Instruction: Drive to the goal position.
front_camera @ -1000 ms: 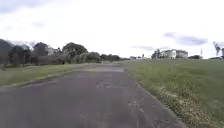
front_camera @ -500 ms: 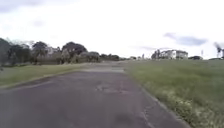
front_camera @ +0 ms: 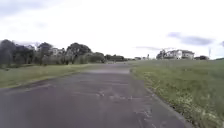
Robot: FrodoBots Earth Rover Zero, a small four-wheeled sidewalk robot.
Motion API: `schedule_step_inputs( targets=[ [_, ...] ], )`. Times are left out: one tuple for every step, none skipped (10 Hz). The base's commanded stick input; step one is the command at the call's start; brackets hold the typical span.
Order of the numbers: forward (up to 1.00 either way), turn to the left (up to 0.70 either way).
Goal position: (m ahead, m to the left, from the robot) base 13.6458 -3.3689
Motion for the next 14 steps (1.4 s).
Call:
schedule_step_inputs(
  targets=[
    [0.70, 0.35],
    [0.70, 0.32],
    [0.70, 0.22],
    [0.70, 0.13],
    [0.70, 0.02],
    [0.70, 0.02],
    [0.70, 0.02],
    [0.70, 0.02],
    [0.70, 0.02],
    [0.70, 0.02],
    [0.70, 0.18],
    [0.70, 0.31],
    [0.70, 0.32],
    [0.70, 0.32]
  ],
)
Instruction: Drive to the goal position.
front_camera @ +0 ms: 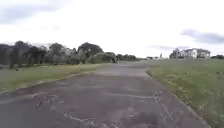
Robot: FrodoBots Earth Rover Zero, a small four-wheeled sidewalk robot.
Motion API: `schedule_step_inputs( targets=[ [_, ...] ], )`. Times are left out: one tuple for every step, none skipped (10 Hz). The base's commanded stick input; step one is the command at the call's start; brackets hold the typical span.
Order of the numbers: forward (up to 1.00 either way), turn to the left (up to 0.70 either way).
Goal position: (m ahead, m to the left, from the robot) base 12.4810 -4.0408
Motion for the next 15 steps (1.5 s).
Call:
schedule_step_inputs(
  targets=[
    [0.70, 0.32],
    [0.70, 0.33],
    [0.70, 0.33],
    [0.70, 0.34],
    [0.70, 0.34],
    [0.70, 0.35],
    [0.70, 0.35],
    [0.70, 0.28],
    [0.70, 0.21],
    [0.70, 0.14],
    [0.70, 0.07],
    [0.70, 0.00],
    [0.70, -0.07],
    [0.70, -0.14],
    [0.70, -0.21]
  ],
)
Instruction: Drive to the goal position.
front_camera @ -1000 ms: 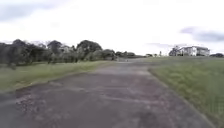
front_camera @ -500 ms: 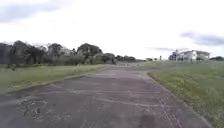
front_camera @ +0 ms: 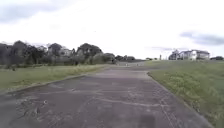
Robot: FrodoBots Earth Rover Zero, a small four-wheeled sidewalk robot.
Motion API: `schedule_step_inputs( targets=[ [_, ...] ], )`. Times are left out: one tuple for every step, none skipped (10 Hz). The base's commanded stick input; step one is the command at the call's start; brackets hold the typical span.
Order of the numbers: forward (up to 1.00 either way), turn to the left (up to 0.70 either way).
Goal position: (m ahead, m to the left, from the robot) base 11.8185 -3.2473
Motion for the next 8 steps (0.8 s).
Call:
schedule_step_inputs(
  targets=[
    [0.70, -0.28],
    [0.70, -0.27],
    [0.70, -0.01],
    [0.70, 0.00],
    [0.70, 0.00],
    [0.70, 0.00],
    [0.70, 0.00],
    [0.70, 0.00]
  ],
)
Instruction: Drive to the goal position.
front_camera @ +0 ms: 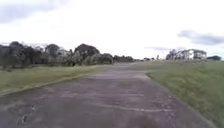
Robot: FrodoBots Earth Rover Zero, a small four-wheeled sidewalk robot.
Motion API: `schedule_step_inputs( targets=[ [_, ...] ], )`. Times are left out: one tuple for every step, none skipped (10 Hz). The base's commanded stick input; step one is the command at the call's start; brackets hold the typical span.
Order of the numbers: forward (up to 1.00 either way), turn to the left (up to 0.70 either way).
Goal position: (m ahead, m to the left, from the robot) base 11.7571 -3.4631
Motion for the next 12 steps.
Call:
schedule_step_inputs(
  targets=[
    [0.70, 0.00],
    [0.70, 0.00],
    [0.70, 0.00],
    [0.70, 0.00],
    [0.70, 0.00],
    [0.70, 0.00],
    [0.70, 0.00],
    [0.70, 0.00],
    [0.70, 0.00],
    [0.70, 0.00],
    [0.70, 0.00],
    [0.70, 0.00]
  ],
)
